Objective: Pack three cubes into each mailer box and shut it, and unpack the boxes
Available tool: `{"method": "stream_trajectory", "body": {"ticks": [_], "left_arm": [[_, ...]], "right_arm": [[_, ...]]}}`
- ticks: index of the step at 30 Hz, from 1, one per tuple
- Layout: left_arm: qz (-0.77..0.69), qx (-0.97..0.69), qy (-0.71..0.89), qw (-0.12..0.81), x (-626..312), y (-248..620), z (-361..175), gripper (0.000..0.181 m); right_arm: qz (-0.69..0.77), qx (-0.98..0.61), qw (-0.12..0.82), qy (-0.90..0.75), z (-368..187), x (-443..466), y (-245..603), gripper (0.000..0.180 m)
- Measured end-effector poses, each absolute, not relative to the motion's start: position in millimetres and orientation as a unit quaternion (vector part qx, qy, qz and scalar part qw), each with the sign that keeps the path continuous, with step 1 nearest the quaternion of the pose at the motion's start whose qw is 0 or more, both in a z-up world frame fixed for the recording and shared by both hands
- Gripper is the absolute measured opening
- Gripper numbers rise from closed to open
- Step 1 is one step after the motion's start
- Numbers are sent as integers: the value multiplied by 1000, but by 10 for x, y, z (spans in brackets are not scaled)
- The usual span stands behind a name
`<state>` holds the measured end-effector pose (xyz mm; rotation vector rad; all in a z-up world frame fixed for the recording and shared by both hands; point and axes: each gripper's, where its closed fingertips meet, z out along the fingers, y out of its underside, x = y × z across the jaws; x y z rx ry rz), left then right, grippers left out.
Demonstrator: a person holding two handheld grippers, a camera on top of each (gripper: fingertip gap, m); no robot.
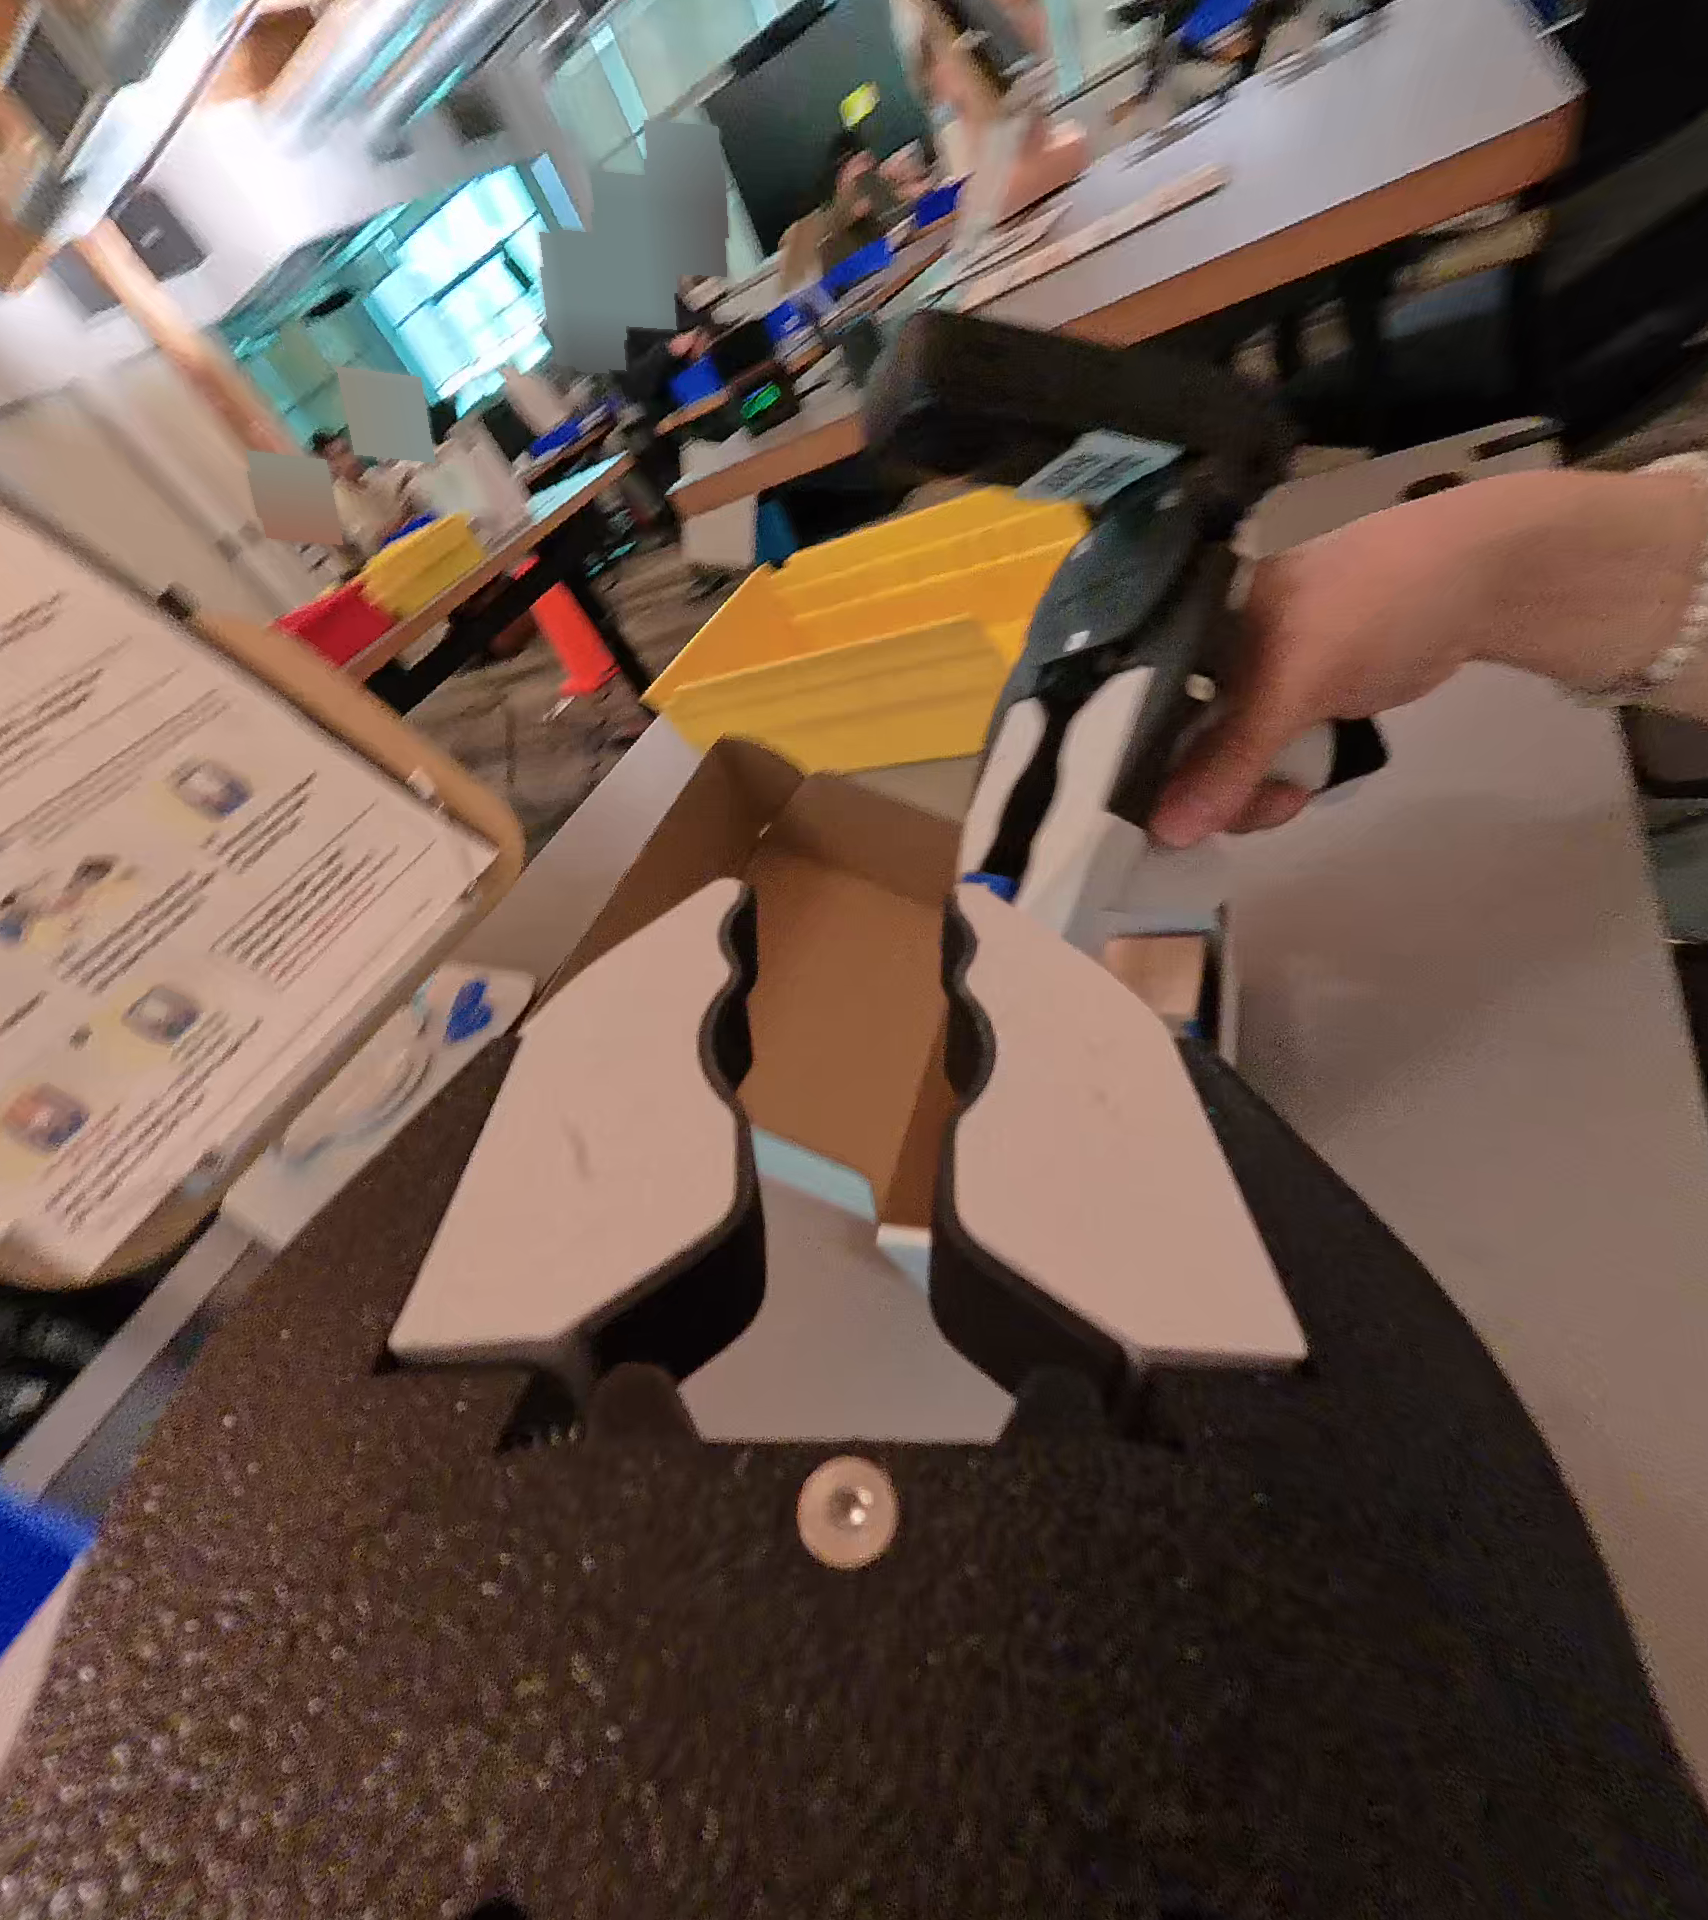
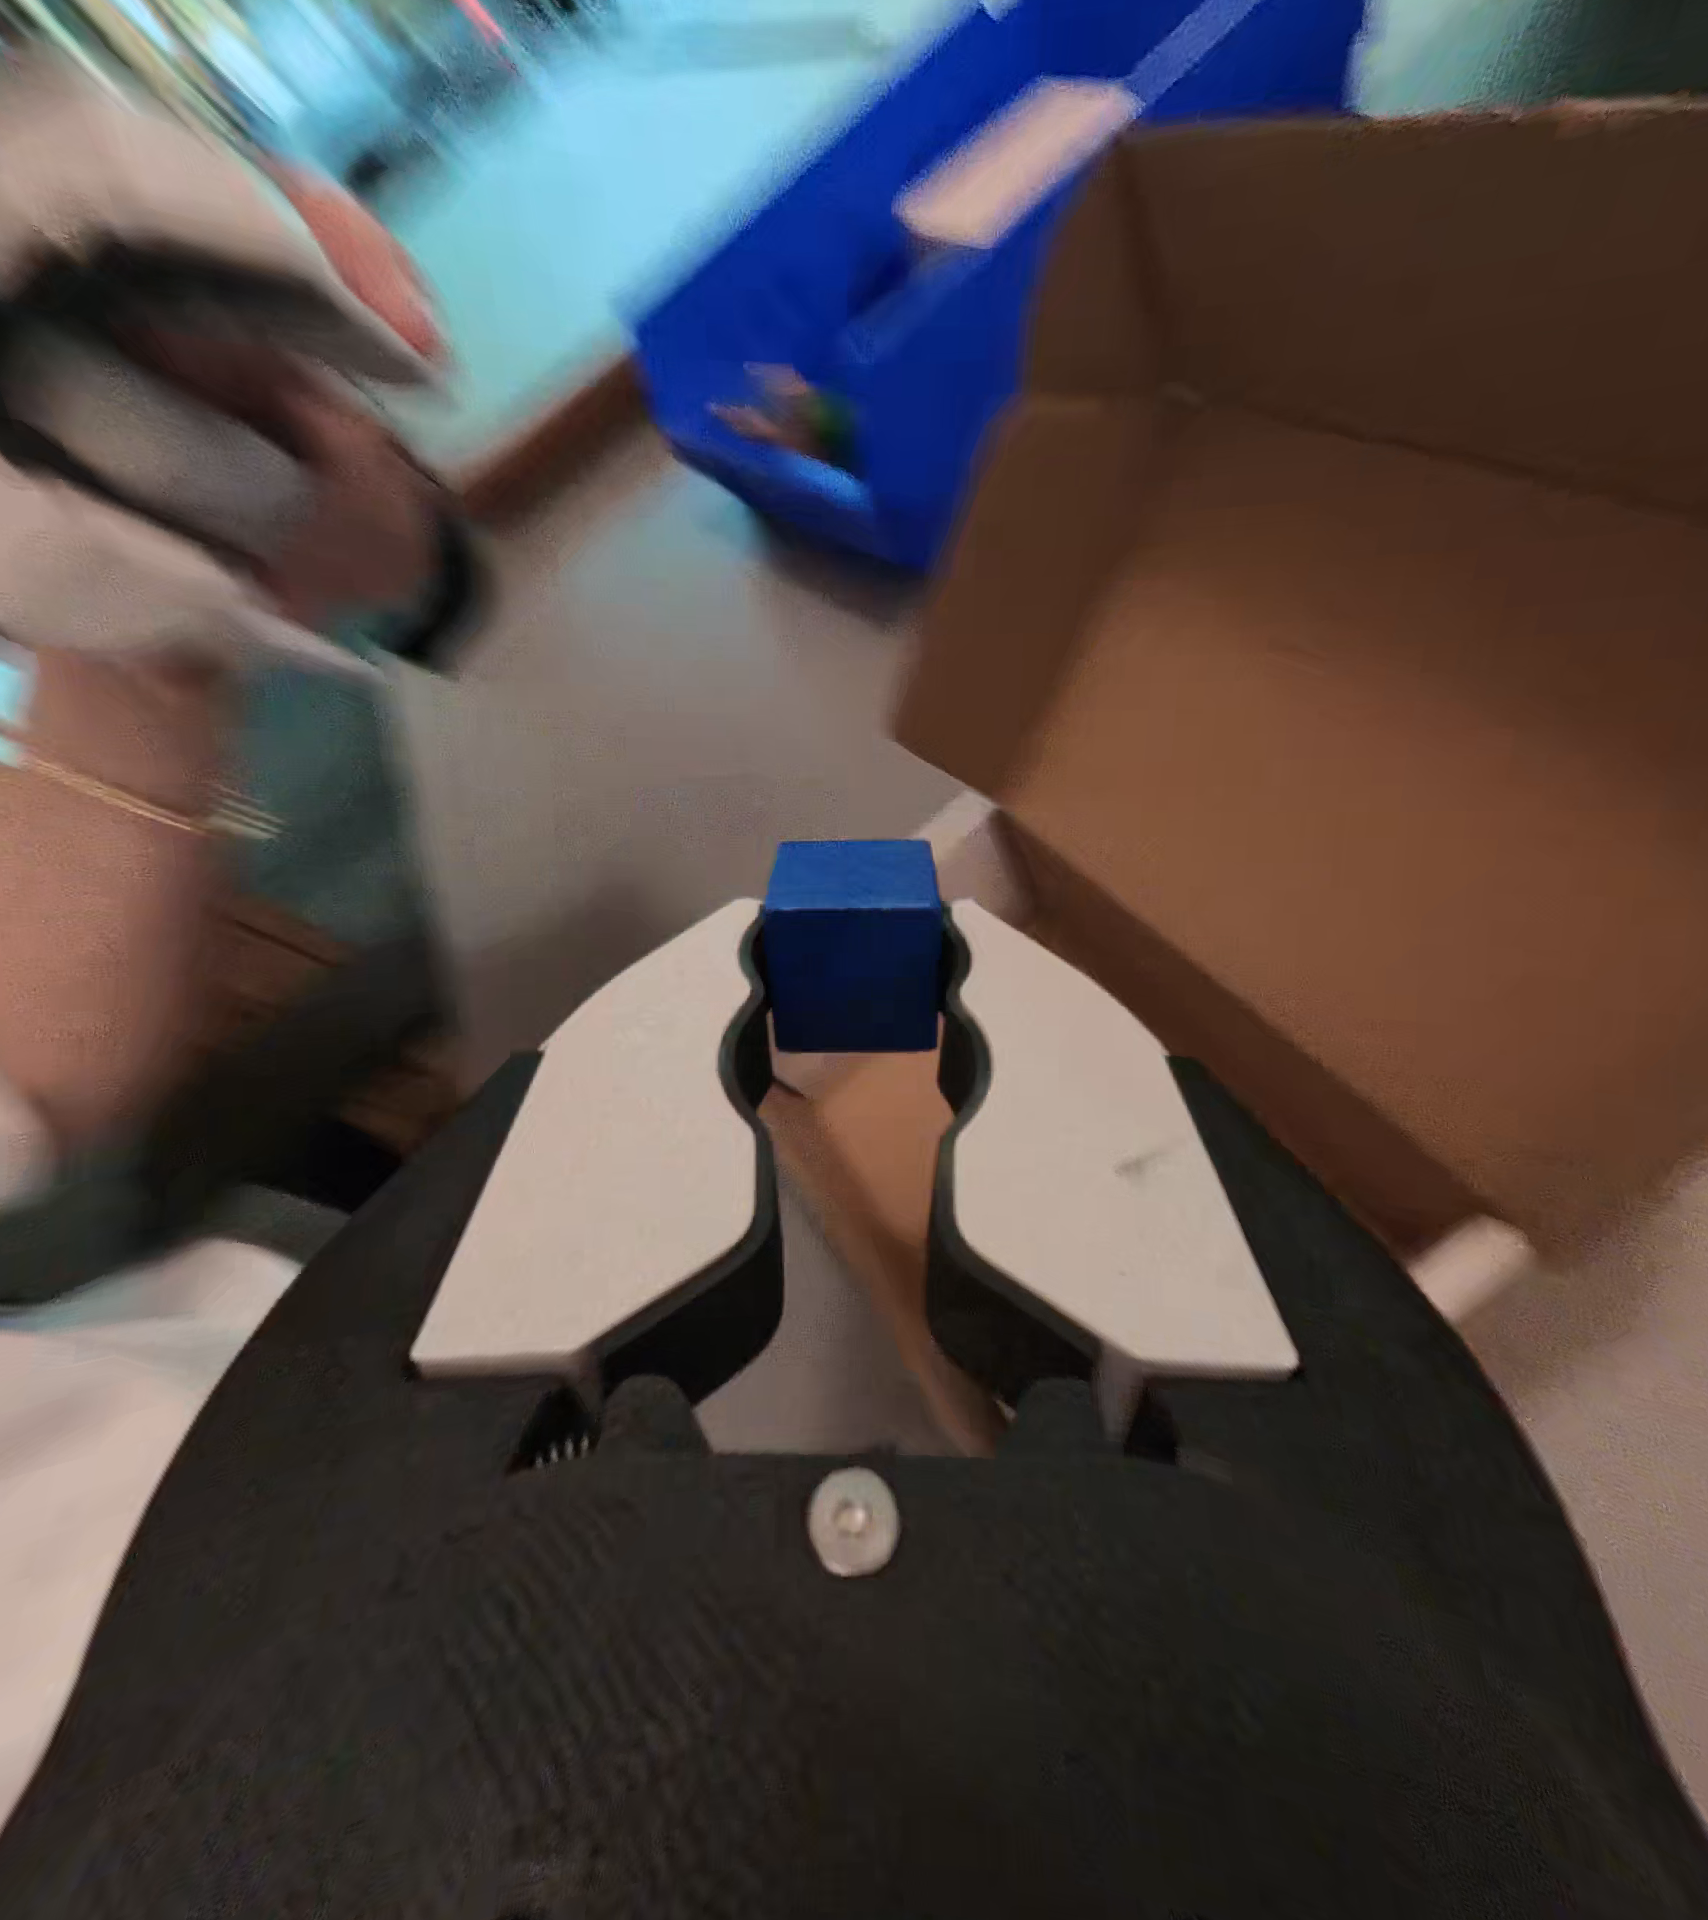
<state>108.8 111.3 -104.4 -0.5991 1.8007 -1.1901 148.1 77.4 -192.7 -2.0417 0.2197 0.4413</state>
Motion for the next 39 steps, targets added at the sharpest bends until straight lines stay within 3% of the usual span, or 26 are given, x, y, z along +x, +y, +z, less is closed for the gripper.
{"method": "stream_trajectory", "body": {"ticks": [4,9,14,19,31,39], "left_arm": [[-443,-326,704,450,1117,1401,-1192,29],[-462,-435,628,451,1086,1778,-1190,25],[-453,-556,534,448,988,2389,-1209,22],[-336,-645,523,444,889,3110,-1407,25],[-119,-752,626,170,1247,3831,-2413,45],[-77,-770,627,89,1425,3841,-2932,39]], "right_arm": [[10,-921,389,6,-2352,1628,653,29],[-53,-939,334,-56,-2614,1554,696,29],[-35,-931,359,-54,-2555,1500,740,29],[-8,-919,392,-51,-2400,1426,754,46],[-27,-914,399,-65,-2300,1477,684,57],[-17,-914,398,-68,-2311,1474,656,60]]}}
